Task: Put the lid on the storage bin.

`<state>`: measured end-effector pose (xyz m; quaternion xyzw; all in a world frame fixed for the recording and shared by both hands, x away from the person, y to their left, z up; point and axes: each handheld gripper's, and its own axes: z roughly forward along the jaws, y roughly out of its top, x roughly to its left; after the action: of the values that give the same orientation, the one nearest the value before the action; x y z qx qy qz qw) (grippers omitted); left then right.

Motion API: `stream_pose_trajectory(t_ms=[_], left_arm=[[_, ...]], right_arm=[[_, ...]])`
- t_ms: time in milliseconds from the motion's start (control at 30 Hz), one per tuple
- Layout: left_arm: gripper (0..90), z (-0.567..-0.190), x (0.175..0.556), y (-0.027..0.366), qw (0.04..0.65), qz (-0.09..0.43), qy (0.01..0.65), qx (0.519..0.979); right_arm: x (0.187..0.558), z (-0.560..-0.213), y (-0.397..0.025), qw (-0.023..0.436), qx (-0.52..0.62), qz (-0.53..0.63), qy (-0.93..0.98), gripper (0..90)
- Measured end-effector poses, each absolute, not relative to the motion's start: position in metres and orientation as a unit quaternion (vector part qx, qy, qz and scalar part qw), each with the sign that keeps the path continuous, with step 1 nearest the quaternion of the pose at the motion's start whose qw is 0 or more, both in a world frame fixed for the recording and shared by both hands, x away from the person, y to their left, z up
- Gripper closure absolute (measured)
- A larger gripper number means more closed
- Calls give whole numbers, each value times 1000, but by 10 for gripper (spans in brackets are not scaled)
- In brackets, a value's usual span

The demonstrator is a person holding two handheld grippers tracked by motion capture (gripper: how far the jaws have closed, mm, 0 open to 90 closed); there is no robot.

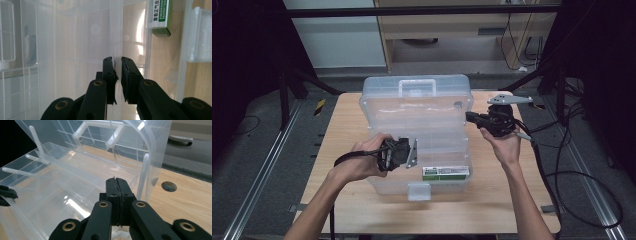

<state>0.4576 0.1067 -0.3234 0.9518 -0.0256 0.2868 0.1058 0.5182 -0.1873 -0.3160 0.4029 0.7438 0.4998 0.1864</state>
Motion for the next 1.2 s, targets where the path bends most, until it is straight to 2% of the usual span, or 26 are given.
stream_pose_trajectory(t_ms=[1200], left_arm=[[810,-331,449,104,93,277,-30,956]], right_arm=[[514,-321,-195,184,405,498,744,900]])
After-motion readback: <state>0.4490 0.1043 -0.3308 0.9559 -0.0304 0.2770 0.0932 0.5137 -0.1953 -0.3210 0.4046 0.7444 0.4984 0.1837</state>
